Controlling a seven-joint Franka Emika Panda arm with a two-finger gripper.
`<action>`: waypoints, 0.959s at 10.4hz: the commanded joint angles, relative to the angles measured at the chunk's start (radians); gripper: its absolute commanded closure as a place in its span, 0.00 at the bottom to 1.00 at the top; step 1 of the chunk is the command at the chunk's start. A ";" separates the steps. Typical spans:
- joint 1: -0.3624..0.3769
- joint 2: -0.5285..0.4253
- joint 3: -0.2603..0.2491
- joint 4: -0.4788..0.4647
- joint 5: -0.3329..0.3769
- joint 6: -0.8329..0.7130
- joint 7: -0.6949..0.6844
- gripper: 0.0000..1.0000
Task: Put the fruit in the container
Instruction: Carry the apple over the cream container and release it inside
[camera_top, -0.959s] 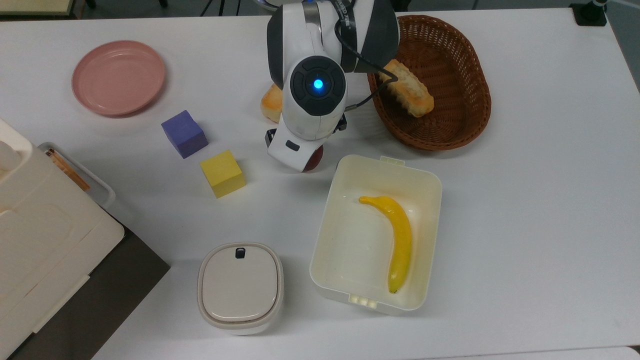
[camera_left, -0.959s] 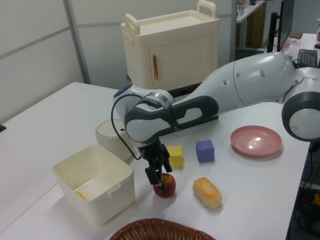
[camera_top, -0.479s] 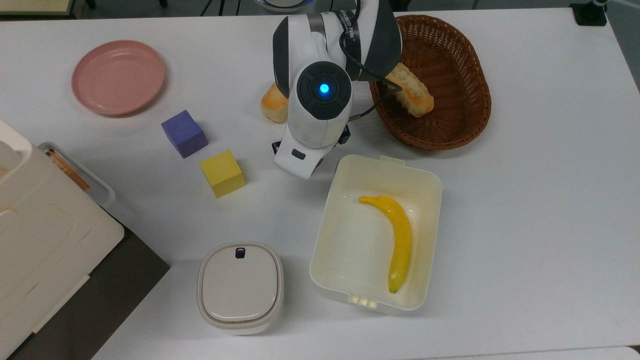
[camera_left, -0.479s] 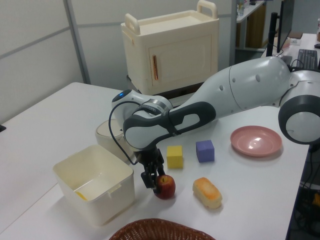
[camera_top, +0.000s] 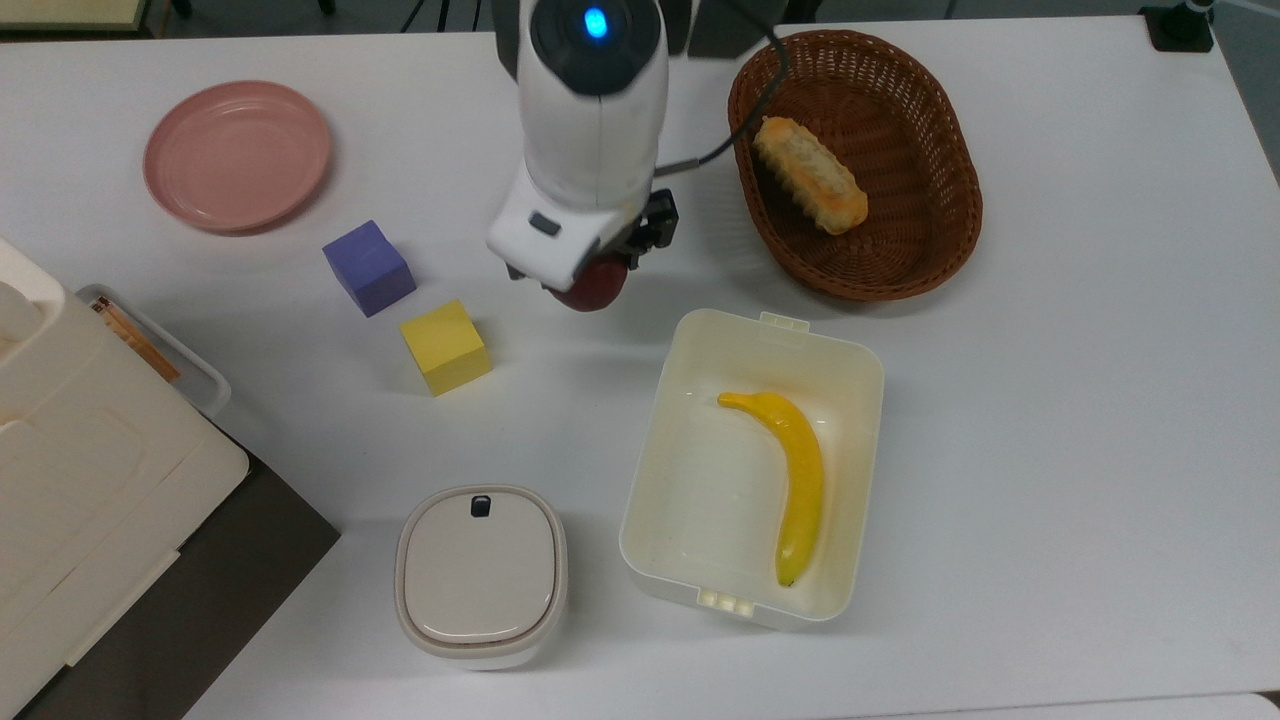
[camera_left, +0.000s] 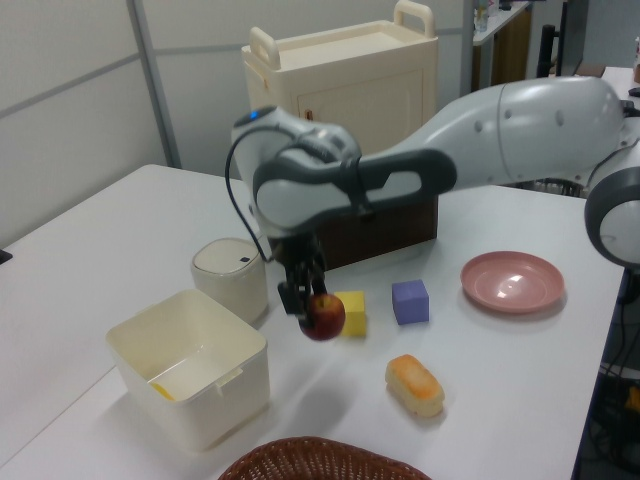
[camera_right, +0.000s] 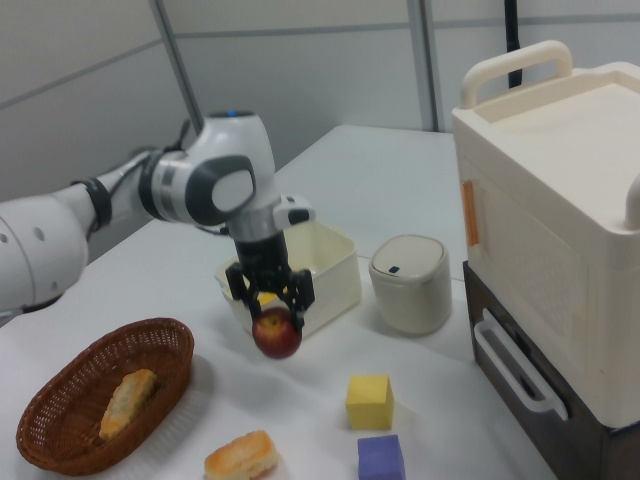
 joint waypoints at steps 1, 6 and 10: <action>0.014 -0.027 0.002 0.075 0.027 0.029 0.169 1.00; 0.133 0.028 0.005 0.032 0.067 0.488 0.544 0.01; 0.066 -0.124 -0.009 0.037 0.074 0.075 0.318 0.00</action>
